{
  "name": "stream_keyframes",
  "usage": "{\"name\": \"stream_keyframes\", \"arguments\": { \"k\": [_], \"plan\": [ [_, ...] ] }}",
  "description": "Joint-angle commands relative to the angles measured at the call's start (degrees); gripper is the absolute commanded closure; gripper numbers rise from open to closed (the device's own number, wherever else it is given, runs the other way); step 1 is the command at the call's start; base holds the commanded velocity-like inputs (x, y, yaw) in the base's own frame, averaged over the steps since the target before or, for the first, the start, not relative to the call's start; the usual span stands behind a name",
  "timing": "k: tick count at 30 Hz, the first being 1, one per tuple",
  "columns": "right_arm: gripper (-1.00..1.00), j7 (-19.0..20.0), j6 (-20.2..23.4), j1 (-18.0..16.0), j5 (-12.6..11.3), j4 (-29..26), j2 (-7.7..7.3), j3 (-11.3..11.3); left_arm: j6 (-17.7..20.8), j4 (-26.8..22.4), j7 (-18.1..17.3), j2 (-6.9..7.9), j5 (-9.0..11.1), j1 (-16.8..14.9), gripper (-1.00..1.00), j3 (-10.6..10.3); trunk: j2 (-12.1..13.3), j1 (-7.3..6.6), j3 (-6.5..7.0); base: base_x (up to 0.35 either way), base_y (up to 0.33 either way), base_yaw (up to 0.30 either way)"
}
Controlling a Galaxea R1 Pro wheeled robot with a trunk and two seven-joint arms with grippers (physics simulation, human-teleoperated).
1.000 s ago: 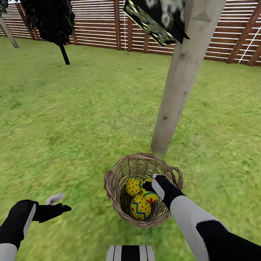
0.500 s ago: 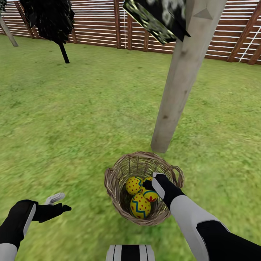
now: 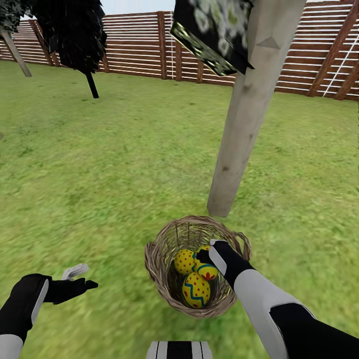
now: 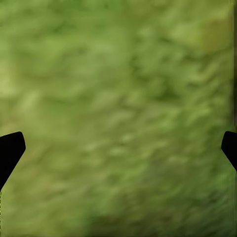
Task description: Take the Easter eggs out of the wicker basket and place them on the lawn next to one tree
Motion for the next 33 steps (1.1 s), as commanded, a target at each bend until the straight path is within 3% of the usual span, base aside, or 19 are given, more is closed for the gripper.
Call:
{"name": "stream_keyframes", "arguments": {
  "k": [1, 12, 15, 16, 18, 21, 23, 26, 28, 33],
  "plan": [
    [1.00, -0.6, 0.3, 0.0, -0.6, -0.1, -0.02, 0.5, 0.2, 0.0, -0.5, -0.03, -0.5, 0.0, -1.00, 0.1, 0.0, -0.03, 0.18, 0.000, 0.000, 0.000],
    [1.00, 1.4, 1.4, 0.1, -0.7, -0.2, 0.05, 0.6, 0.4, 0.3, -0.5, 0.01, -0.6, 0.0, -1.00, 0.2, 0.1, -0.32, 2.62, -0.140, 0.000, 0.000],
    [1.00, 8.5, 2.9, 0.0, -0.6, -0.7, 0.05, 0.7, 0.4, 0.2, -0.5, 0.03, -0.6, 0.0, -1.00, 0.2, 0.2, -0.39, 3.29, -0.001, 0.000, 0.000],
    [1.00, 9.4, 3.2, 0.2, -0.6, -2.5, -0.10, 0.7, 0.4, 0.3, -0.5, 0.02, -0.6, 0.0, -1.00, 0.2, 0.2, -0.42, 3.51, 0.000, 0.000, 0.000],
    [1.00, 10.0, 8.9, 1.5, -0.6, -14.5, -0.33, 0.7, 0.4, 0.4, -0.5, 0.02, -0.6, 0.0, -1.00, 0.3, 0.2, -0.47, 3.95, 0.000, 0.000, 0.000],
    [1.00, 10.1, 21.0, 9.1, -0.5, -35.7, -0.46, 0.7, 0.4, 0.5, -0.5, 0.01, -0.7, 0.0, -1.00, 0.3, 0.3, -0.55, 4.62, 0.000, 0.000, 0.000],
    [1.00, 10.1, 24.7, 14.3, -0.6, -49.5, -0.40, 0.7, 0.4, 0.5, -0.5, 0.01, -0.7, 0.0, -1.00, 0.3, 0.3, -0.60, 5.06, 0.000, 0.000, 0.000],
    [1.00, 9.7, 23.7, 14.2, 0.4, -48.8, -1.38, -0.3, -0.1, -0.5, -1.5, -0.49, 0.3, -1.0, -1.00, 1.1, 0.3, -0.61, 5.05, 0.000, 0.000, 0.000],
    [1.00, 10.5, 24.3, 13.7, -0.2, -48.3, -1.33, 0.4, 0.2, -1.2, -0.8, 0.17, 0.0, -1.7, -1.00, 0.5, 0.3, -0.64, 5.27, 0.000, 0.000, 0.000],
    [1.00, 10.8, 24.7, 13.6, -1.7, -48.7, -2.37, 0.8, 0.5, -2.8, 0.8, 0.59, 1.9, -2.6, -1.00, -0.3, 0.4, -0.76, 6.38, 0.000, 0.000, 0.000]
  ]
}}
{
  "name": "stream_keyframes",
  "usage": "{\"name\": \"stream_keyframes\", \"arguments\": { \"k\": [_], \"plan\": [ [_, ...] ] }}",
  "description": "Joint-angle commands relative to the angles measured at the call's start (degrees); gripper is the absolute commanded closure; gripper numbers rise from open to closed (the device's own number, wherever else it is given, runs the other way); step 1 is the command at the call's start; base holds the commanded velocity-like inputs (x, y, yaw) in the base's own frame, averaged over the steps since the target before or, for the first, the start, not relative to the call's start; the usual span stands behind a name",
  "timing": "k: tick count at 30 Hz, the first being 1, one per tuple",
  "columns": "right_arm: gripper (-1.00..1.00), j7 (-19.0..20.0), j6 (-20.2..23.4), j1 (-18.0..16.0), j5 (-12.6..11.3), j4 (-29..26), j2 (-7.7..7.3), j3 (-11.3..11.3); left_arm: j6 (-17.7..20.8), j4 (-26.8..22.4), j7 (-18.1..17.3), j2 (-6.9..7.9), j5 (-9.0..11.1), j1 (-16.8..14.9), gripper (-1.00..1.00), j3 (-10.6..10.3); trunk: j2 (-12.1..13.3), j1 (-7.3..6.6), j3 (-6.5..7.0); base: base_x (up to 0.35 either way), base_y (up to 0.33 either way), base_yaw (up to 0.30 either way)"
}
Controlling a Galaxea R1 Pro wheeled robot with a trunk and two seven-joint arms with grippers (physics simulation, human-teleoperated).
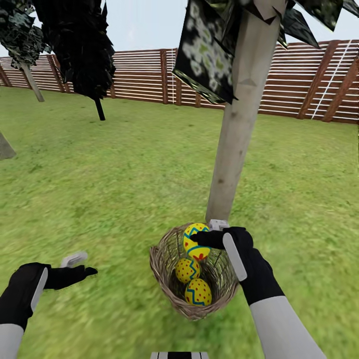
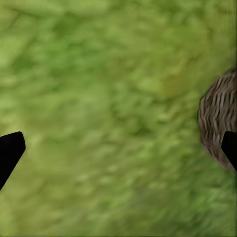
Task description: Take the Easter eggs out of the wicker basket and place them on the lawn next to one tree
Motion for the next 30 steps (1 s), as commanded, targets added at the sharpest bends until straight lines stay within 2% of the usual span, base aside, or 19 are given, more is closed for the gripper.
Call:
{"name": "stream_keyframes", "arguments": {
  "k": [1, 6, 7, 9, 11, 12, 14, 17, 18, 20, 21, 22, 23, 25, 28, 30],
  "plan": [
    [1.00, -0.6, 0.2, 0.0, -0.6, -0.2, -0.01, 0.1, 0.2, -0.4, 0.0, 0.14, 0.0, 0.0, -1.00, 0.2, 0.0, -0.03, 0.18, 0.000, 0.000, 0.000],
    [1.00, -0.5, 0.4, 0.2, -0.6, -0.6, -0.10, 0.0, 0.3, -2.0, 1.5, 0.45, 0.2, 0.0, -1.00, 0.3, 0.6, -0.44, 1.23, -0.084, 0.004, 0.000],
    [1.00, -0.5, 0.4, 0.2, -0.6, -0.6, -0.10, 0.0, 0.4, -5.1, 1.5, 0.46, 0.1, 0.0, -1.00, 0.3, 1.0, -0.66, 1.40, -0.070, 0.024, 0.000],
    [1.00, -0.5, 0.4, 0.3, -0.6, -0.8, -0.29, 0.0, 0.6, -5.1, 1.2, 0.46, 0.4, 0.0, -1.00, 0.4, 1.8, -1.10, 1.76, -0.295, 0.172, 0.000],
    [1.00, -0.5, 0.4, 0.3, -0.6, -2.5, -0.38, 0.0, 0.5, -5.2, 1.2, 0.39, 0.4, 0.0, -1.00, 0.3, 2.6, -1.54, 2.12, -0.308, 0.181, 0.000],
    [1.00, -0.5, 0.5, 0.4, -0.7, -5.2, -0.43, -0.1, 0.5, -5.2, 1.2, 0.38, 0.4, 0.0, -1.00, 0.3, 3.0, -1.76, 2.30, -0.310, 0.182, 0.000],
    [1.00, -0.5, 0.6, 0.6, -0.7, -9.7, -0.45, -2.3, 0.5, -5.2, 1.2, 0.37, 0.4, 0.0, -1.00, 0.4, 3.8, -2.20, 2.66, -0.311, 0.184, 0.000],
    [1.00, -0.3, 0.8, 0.7, -0.7, -11.7, -0.58, -4.2, 0.4, -5.1, 1.2, 0.31, 0.5, 0.0, -1.00, 0.4, 5.0, -2.86, 3.20, -0.306, 0.185, 0.000],
    [1.00, -0.3, 0.8, 0.7, -0.6, -11.8, -1.55, -4.6, 0.4, -5.1, 1.2, 0.29, 0.5, 0.0, -1.00, 0.4, 5.4, -3.08, 3.38, -0.146, 0.089, 0.000],
    [1.00, -0.3, 0.8, 0.7, -0.6, -12.6, -4.60, -5.4, 0.3, -5.1, 1.2, 0.28, 0.5, 0.0, -1.00, 0.3, 6.2, -3.52, 3.74, -0.042, 0.026, 0.000],
    [1.00, -0.4, 0.9, 0.9, -0.1, -13.3, -9.10, -8.1, 0.2, -5.0, 1.1, 0.25, 0.6, 0.0, -1.00, 0.4, 6.6, -3.74, 3.92, -0.001, 0.001, 0.000],
    [1.00, -0.4, 0.9, 1.2, -0.1, -13.7, -11.69, -9.0, 0.2, -4.9, 1.1, 0.17, 0.6, 0.0, -1.00, 0.4, 7.0, -3.96, 4.10, 0.000, 0.000, 0.000],
    [1.00, -0.5, 0.8, 1.3, -0.1, -14.0, -13.19, -10.1, 0.2, -4.9, 1.1, 0.08, 0.6, 0.0, -1.00, 0.3, 7.4, -4.18, 4.28, 0.000, 0.000, 0.000],
    [1.00, -0.7, 0.8, 1.5, 0.1, -14.6, -15.07, -12.5, 0.2, -4.9, 1.2, -0.10, 0.6, 0.0, -1.00, 0.3, 8.2, -4.61, 4.64, 0.000, 0.000, 0.000],
    [1.00, -0.9, 0.5, 1.5, 0.2, -14.7, -19.41, -14.1, 0.2, -4.8, 1.2, -0.22, 0.6, 0.0, -1.00, 0.2, 9.4, -5.27, 5.17, 0.000, 0.000, 0.000],
    [1.00, -1.0, 0.3, 1.5, 0.3, -14.7, -20.33, -16.0, 0.2, -4.8, 1.2, -0.24, 0.5, 0.0, -1.00, 0.2, 10.3, -5.71, 5.53, 0.000, 0.000, 0.000]
  ]
}}
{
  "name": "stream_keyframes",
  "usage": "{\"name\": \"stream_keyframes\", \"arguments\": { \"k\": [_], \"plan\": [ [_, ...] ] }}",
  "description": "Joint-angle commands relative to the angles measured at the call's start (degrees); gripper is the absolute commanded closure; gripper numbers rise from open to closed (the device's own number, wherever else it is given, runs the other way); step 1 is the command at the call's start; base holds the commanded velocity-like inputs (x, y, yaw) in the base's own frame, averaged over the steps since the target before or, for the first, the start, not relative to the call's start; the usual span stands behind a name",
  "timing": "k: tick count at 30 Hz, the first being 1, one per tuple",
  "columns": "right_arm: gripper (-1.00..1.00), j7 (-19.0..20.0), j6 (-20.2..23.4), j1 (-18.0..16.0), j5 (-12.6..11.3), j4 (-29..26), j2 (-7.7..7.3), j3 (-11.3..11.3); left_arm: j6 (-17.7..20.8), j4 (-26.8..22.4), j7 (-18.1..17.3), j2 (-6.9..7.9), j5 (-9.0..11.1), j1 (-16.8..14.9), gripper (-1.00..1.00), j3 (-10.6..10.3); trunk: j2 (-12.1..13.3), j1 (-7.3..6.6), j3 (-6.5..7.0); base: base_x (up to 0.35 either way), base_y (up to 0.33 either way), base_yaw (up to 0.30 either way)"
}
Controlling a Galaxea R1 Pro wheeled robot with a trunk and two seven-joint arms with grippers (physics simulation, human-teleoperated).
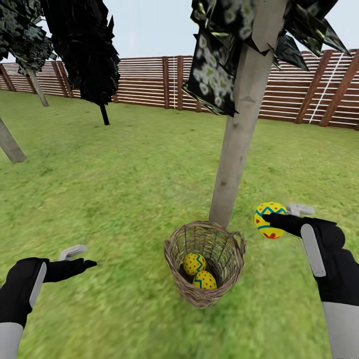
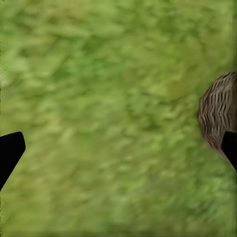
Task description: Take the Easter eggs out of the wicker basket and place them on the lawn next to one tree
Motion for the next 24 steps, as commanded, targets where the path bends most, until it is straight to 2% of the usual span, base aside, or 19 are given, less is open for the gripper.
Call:
{"name": "stream_keyframes", "arguments": {
  "k": [1, 4, 6, 7, 8, 9, 10, 11, 13, 14, 15, 17, 20, 24],
  "plan": [
    [1.00, -0.7, 0.1, 0.0, -0.9, 0.0, -0.17, -0.5, 0.3, 0.0, -0.3, -0.02, -0.2, 0.0, -1.00, 0.1, 0.4, -0.23, 0.13, 0.000, 0.000, 0.000],
    [1.00, -0.9, 0.1, 0.0, -0.8, 0.3, -0.48, -0.7, 0.3, -0.1, -0.4, -0.10, -0.3, 0.0, -1.00, 0.0, 0.8, -0.45, 0.31, 0.000, 0.000, 0.000],
    [1.00, -3.9, -0.1, 0.0, 0.5, 0.9, -0.25, -0.6, 0.2, -0.6, -0.5, -0.23, -0.1, 0.0, -1.00, 0.0, 0.8, -0.45, 0.31, 0.038, 0.000, 0.000],
    [1.00, -6.3, -0.4, 0.0, 2.5, 1.4, -0.11, -0.5, 0.2, -0.9, -0.5, -0.59, -0.1, 0.0, -1.00, 0.0, 0.8, -0.45, 0.31, 0.022, 0.000, 0.000],
    [1.00, -9.0, -1.9, 0.0, 5.8, 2.5, 0.02, -0.4, 0.2, -1.6, -0.6, -1.23, -0.1, 0.0, -1.00, 0.0, 0.8, -0.45, 0.31, 0.009, 0.000, 0.000],
    [1.00, -10.2, -4.5, 0.1, 9.0, 4.5, 0.10, -0.3, 0.2, -2.5, -1.1, -1.60, 0.0, -0.1, -1.00, 0.0, 0.8, -0.45, 0.31, 0.004, 0.000, 0.000],
    [1.00, -10.7, -6.5, 0.1, 10.8, 6.7, 0.13, 0.1, 0.3, -3.1, -2.5, -1.88, 0.6, -0.1, -1.00, 0.1, 0.8, -0.45, 0.31, 0.002, -0.102, 0.000],
    [1.00, -11.1, -8.8, 0.1, 12.1, 10.2, 0.15, 1.3, 0.2, -3.7, -6.0, -2.35, 2.9, -0.2, -1.00, 0.0, 0.8, -0.45, 0.31, 0.001, -0.235, 0.000],
    [1.00, -11.4, -12.8, 0.1, 12.9, 15.3, 0.10, 3.3, 0.2, -3.9, -12.7, -2.57, 6.4, -0.2, -1.00, -0.1, 0.8, -0.45, 0.31, 0.000, -0.301, 0.000],
    [1.00, -11.4, -14.8, 0.1, 13.1, 16.7, 0.09, 3.7, 0.2, -4.0, -15.0, -2.54, 7.0, -0.2, -1.00, -0.1, 0.8, -0.45, 0.31, 0.000, -0.330, 0.000],
    [1.00, -11.6, -15.1, -0.1, 13.1, 17.0, 0.42, 4.0, 0.2, -3.7, -15.3, -2.21, 7.4, 0.0, -1.00, 0.2, 0.8, -0.45, 0.31, 0.000, 0.000, 0.000],
    [1.00, -11.0, -15.7, 0.0, 12.7, 17.7, 0.61, 4.6, 0.1, -4.0, -15.9, -2.51, 7.7, 0.0, -1.00, 0.7, 0.8, -0.45, 0.31, 0.000, 0.000, 0.000],
    [1.00, -10.6, -14.8, 0.1, 12.7, 18.6, 0.71, 3.9, 0.2, -4.1, -15.4, -2.63, 7.6, 0.0, -1.00, -0.3, 0.8, -0.45, 0.31, -0.189, -0.002, 0.000],
    [1.00, -10.5, -15.6, 0.1, 12.7, 18.9, 0.95, 3.6, 0.2, -4.2, -14.3, -2.66, 7.6, 0.0, -1.00, -0.4, 0.8, -0.45, 0.31, -0.328, -0.102, 0.000]
  ]
}}
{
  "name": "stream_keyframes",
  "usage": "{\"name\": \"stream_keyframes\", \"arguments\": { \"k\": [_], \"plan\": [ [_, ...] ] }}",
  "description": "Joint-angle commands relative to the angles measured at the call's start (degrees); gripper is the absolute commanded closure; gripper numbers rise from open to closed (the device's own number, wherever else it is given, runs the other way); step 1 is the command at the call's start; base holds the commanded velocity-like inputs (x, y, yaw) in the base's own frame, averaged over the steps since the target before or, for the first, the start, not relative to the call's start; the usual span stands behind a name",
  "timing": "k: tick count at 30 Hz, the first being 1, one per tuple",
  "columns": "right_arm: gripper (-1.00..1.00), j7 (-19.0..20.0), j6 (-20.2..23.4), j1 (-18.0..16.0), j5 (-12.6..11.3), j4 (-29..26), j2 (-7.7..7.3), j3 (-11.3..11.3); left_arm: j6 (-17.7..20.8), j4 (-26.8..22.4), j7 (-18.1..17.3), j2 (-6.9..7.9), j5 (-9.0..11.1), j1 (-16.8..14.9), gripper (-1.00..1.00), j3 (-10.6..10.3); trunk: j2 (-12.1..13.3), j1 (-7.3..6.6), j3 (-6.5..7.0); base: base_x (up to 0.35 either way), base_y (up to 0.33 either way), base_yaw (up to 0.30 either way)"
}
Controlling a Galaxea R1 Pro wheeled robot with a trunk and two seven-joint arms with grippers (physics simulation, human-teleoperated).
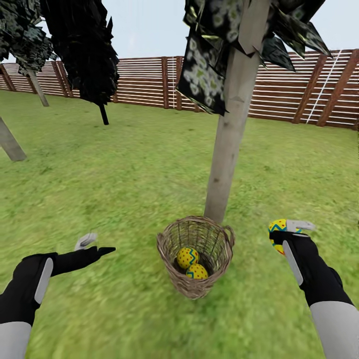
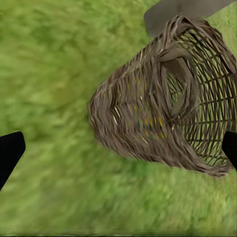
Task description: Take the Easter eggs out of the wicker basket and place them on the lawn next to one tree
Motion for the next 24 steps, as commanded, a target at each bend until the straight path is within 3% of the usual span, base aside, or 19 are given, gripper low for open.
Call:
{"name": "stream_keyframes", "arguments": {
  "k": [1, 8, 10, 13, 15, 19, 22, 24],
  "plan": [
    [1.00, -0.5, 0.2, 0.0, -0.4, 0.0, -0.02, 0.1, 0.5, 0.0, 0.2, 0.00, 0.4, 0.0, -1.00, 0.0, 0.0, -0.05, -0.05, -0.332, -0.139, 0.000],
    [1.00, -1.3, 0.1, 0.0, -0.1, 0.1, 0.48, 0.2, 0.4, 0.0, 0.1, 0.10, 0.4, 0.0, -1.00, 0.0, 0.0, -0.05, 0.02, -0.248, -0.249, 0.124],
    [1.00, -1.5, -0.2, 0.0, 0.8, 1.0, 2.52, 0.3, 0.4, 0.0, 0.0, 0.09, 0.4, 0.0, -1.00, 0.0, 0.0, -0.05, 0.06, -0.135, -0.317, 0.283],
    [1.00, -1.5, -8.0, 0.0, 1.8, 8.0, 3.25, 4.3, 0.4, 0.0, -0.1, 0.09, 0.4, 0.0, -1.00, 0.0, 0.0, -0.05, 0.07, -0.032, -0.341, 0.290],
    [1.00, -1.5, -13.3, 0.0, 1.9, 12.1, 3.31, 5.7, 0.4, 0.0, -0.1, 0.09, 0.4, 0.0, -1.00, 0.0, 0.0, -0.05, 0.07, -0.004, -0.348, 0.293],
    [1.00, -1.5, -16.0, -0.6, 1.9, 18.3, 3.26, 6.1, 0.4, -0.1, -0.2, 0.26, 0.4, 0.0, -1.00, 0.0, 0.0, -0.05, 0.07, 0.000, -0.349, 0.293],
    [1.00, -1.5, -23.2, -3.9, 1.9, 30.3, 3.24, 6.1, 0.4, -0.1, -0.5, 0.41, 0.4, 0.0, -1.00, 0.1, 0.0, -0.05, 0.07, 0.000, -0.349, 0.294],
    [1.00, -1.5, -26.7, -6.8, 2.0, 37.8, 3.20, 6.1, 0.4, -0.1, -3.7, 0.50, 0.4, 0.0, -1.00, 0.1, 0.0, -0.05, 0.07, 0.000, -0.350, 0.294]
  ]
}}
